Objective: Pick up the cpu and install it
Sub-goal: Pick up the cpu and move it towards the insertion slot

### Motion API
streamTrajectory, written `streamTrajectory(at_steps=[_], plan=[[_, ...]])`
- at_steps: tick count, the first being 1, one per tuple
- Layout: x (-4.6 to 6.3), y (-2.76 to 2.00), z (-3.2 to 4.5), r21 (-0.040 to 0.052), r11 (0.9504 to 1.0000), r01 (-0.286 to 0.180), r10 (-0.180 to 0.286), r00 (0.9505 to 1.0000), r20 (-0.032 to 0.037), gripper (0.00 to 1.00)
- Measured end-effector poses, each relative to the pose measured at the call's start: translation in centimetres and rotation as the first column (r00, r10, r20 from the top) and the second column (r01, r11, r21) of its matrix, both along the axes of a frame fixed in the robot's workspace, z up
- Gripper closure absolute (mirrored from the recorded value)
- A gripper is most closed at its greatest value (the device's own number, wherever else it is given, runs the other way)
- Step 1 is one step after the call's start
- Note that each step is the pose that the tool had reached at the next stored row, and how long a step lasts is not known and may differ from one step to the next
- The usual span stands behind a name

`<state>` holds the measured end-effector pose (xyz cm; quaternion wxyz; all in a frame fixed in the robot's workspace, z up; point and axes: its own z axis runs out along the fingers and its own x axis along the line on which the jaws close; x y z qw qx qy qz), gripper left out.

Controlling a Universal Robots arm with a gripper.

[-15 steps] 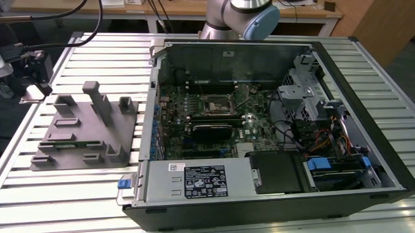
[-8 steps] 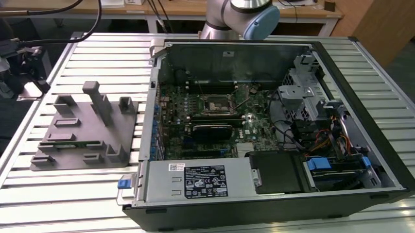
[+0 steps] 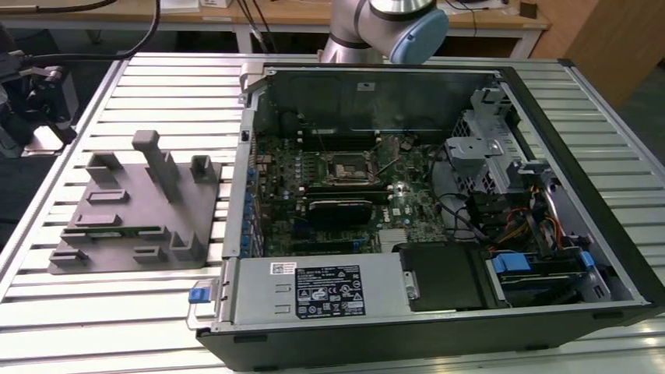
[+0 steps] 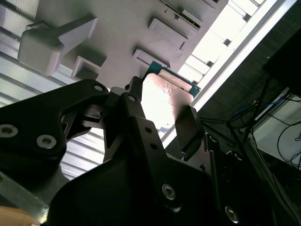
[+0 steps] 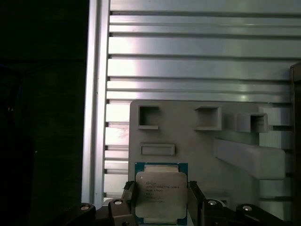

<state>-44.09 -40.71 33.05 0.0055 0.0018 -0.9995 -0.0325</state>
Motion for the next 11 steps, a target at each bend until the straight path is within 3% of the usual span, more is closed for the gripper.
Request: streamTrajectory(at_steps=[11], plan=[[0.0, 0.07, 1.95, 0.0000, 1.0000, 0.000, 0.000, 1.0000, -0.0001, 0.47]])
